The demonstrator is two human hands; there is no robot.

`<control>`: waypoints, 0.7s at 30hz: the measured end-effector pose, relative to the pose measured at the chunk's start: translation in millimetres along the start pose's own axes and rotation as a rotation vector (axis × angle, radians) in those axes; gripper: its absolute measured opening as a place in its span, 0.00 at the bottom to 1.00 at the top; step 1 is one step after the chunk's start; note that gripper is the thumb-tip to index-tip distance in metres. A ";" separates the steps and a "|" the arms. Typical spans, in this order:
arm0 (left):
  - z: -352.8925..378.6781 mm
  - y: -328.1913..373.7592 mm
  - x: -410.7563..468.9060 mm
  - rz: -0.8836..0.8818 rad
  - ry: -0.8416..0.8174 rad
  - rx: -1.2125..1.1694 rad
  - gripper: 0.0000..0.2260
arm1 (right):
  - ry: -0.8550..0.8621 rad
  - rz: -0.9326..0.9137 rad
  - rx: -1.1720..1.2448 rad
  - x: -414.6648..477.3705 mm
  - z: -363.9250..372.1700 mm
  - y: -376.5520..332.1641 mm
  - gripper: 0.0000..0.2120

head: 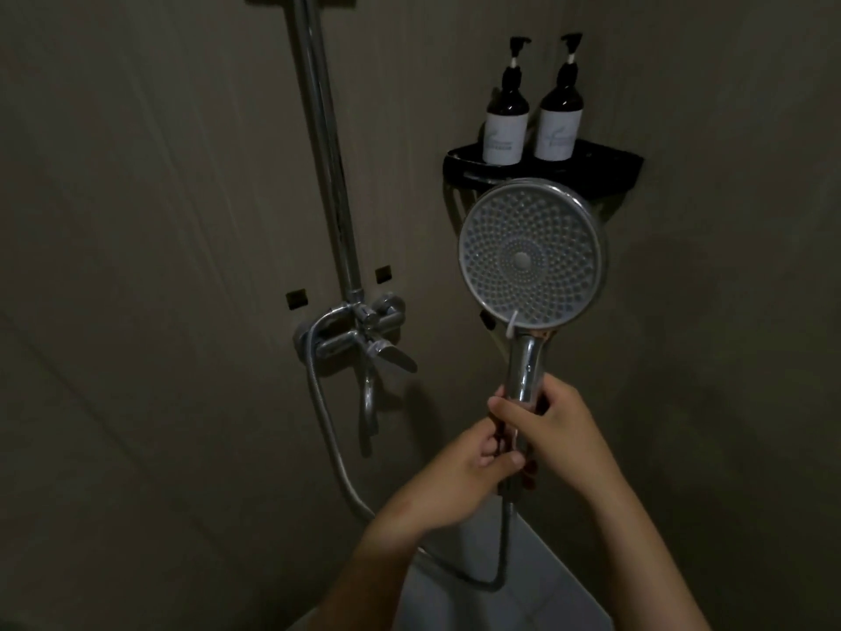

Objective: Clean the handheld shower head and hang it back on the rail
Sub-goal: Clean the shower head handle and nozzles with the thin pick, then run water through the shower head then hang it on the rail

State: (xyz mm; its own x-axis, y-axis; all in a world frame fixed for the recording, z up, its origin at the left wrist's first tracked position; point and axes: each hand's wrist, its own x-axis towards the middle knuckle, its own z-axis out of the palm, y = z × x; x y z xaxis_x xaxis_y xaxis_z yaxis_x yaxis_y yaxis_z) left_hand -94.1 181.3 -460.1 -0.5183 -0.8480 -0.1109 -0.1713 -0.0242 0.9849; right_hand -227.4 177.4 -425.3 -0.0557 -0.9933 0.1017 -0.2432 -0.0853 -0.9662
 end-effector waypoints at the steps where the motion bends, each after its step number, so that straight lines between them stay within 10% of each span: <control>1: -2.9 1.0 2.0 -0.013 -0.003 0.004 0.21 | 0.001 0.007 0.005 4.8 3.1 3.9 0.05; 21: -16.7 -13.6 22.5 0.015 0.091 -0.093 0.21 | 0.062 0.010 0.008 29.9 20.0 18.7 0.07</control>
State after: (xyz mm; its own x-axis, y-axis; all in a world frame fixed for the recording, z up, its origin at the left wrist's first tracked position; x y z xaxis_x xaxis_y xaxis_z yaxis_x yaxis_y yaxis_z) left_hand -89.4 153.7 -473.7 -0.4417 -0.8929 -0.0877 -0.0834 -0.0565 0.9949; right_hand -214.2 144.5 -445.1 -0.1184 -0.9872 0.1067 -0.2350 -0.0765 -0.9690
